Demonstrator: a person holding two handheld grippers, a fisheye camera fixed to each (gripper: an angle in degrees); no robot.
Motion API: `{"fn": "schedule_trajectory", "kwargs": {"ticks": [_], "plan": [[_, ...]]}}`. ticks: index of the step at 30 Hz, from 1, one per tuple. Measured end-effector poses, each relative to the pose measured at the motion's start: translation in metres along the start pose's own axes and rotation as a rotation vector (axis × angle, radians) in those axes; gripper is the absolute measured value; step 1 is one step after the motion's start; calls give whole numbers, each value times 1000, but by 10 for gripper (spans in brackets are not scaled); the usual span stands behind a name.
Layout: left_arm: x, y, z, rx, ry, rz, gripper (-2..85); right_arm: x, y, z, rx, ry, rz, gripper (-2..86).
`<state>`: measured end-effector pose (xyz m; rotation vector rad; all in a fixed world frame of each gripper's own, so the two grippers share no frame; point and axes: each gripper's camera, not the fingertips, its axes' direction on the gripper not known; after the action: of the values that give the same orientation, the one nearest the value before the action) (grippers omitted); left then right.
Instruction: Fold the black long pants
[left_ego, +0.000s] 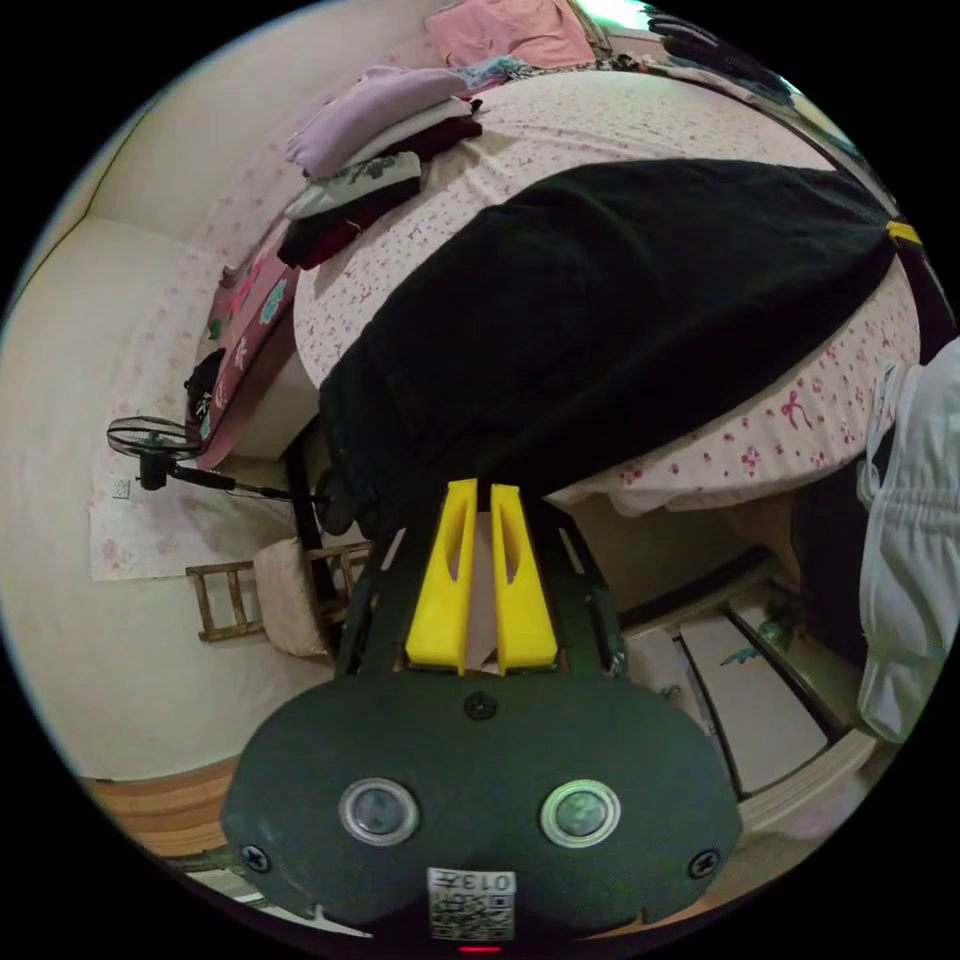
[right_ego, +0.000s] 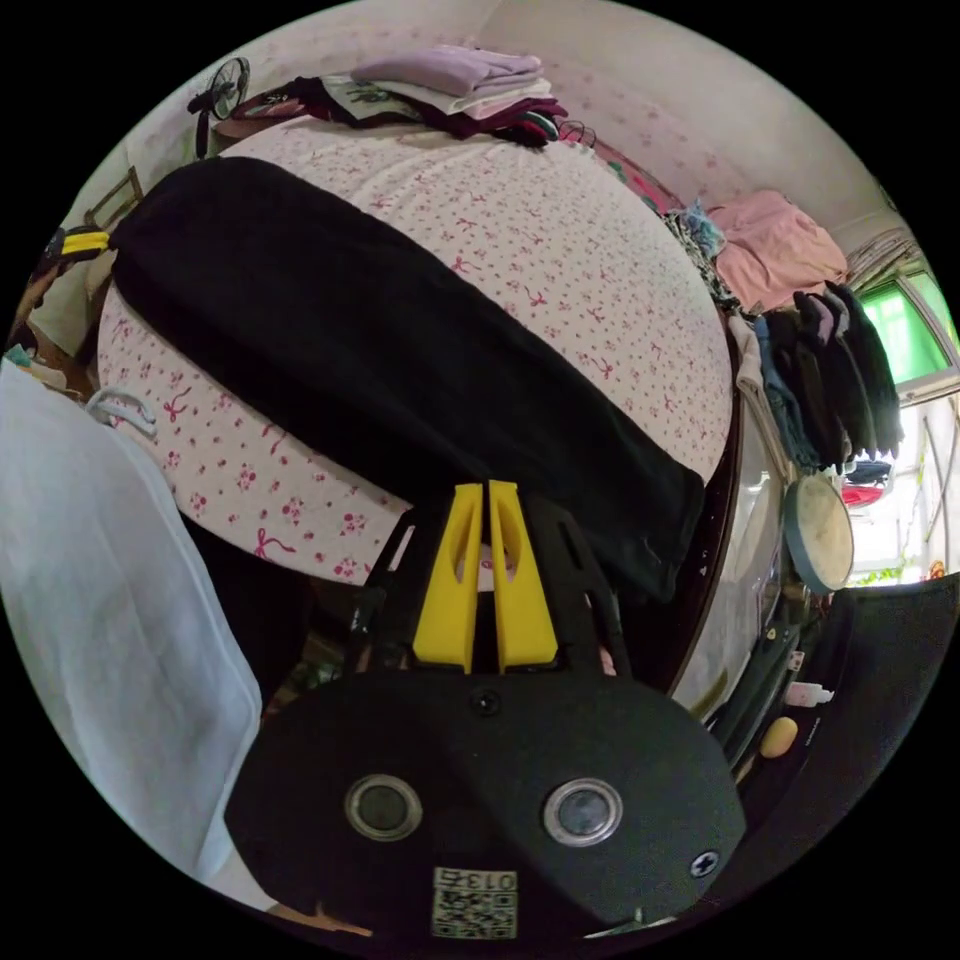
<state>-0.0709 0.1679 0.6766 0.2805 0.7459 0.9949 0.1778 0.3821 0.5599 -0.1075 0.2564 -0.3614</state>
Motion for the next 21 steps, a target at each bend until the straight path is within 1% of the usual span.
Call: {"fn": "schedule_trajectory", "kwargs": {"ticks": [3, 7, 12, 15, 18, 21], "plan": [[-1, 8, -12, 12, -2, -12, 12, -4, 12, -6, 20, 25, 11, 8], [10, 15, 0, -32, 15, 33, 12, -11, 24, 21, -38, -27, 35, 8], [9, 19, -4, -22, 5, 15, 11, -14, 34, 8, 0, 24, 8, 9], [16, 20, 10, -57, 16, 27, 11, -15, 42, 21, -27, -16, 10, 9], [24, 20, 15, -78, -13, 38, 11, -17, 44, 24, -27, 3, 20, 12], [26, 19, 18, -96, -21, 24, 8, -11, 48, 31, -11, -30, 38, 18]]}}
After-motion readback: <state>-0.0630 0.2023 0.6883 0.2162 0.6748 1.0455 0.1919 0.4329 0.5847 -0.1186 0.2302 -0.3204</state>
